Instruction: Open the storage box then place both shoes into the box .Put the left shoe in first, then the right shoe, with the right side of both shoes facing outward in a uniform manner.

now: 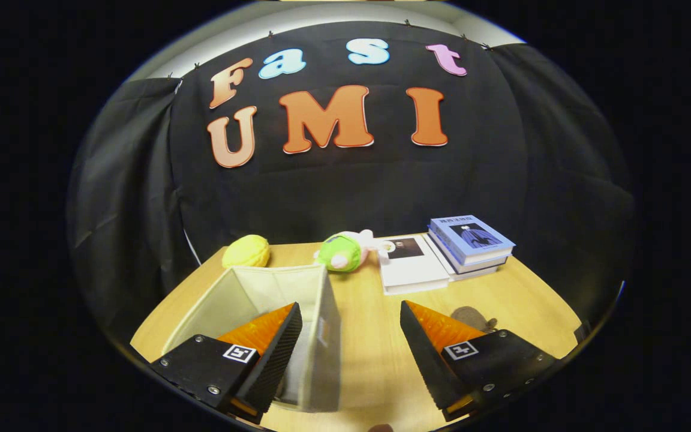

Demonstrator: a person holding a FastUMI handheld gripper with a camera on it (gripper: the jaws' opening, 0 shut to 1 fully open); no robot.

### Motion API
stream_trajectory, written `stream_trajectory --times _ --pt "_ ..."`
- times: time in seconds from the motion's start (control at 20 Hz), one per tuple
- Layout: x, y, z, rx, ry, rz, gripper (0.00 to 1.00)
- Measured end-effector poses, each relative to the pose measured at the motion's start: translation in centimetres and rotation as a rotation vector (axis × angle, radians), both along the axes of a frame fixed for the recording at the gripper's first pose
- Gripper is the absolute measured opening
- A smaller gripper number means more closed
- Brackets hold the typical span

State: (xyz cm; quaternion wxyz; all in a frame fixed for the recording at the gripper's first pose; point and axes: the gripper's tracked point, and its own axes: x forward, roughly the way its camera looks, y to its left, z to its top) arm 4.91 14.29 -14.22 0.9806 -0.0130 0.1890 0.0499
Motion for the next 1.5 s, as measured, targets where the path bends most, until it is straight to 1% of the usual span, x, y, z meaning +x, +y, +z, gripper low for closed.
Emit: stream_trajectory --times 0.3,0.65,0.85,1.05,1.2,1.3,1.35,1.4,1.5 --pt "-0.2 -8.8 -3.2 -0.006 0.055 -0.101 0.98" --pt "-1.0 -16.0 -7.4 0.007 0.130 -0.176 0.98" --pt "-1.1 -18.4 -10.3 0.025 0.186 -0.210 0.98" --pt "-1.1 -19.3 -12.4 0.044 0.241 -0.211 0.98" --pt "-0.5 -19.5 -14.1 0.102 0.294 -0.226 0.98" --pt "0.2 -19.9 -15.5 0.104 0.316 -0.241 0.90" --pt "0.3 -20.1 -15.8 0.108 0.319 -0.255 0.82" --pt "0.5 -20.4 -16.0 0.117 0.319 -0.265 0.76" --pt "0.9 -20.8 -16.1 0.130 0.315 -0.296 0.50"
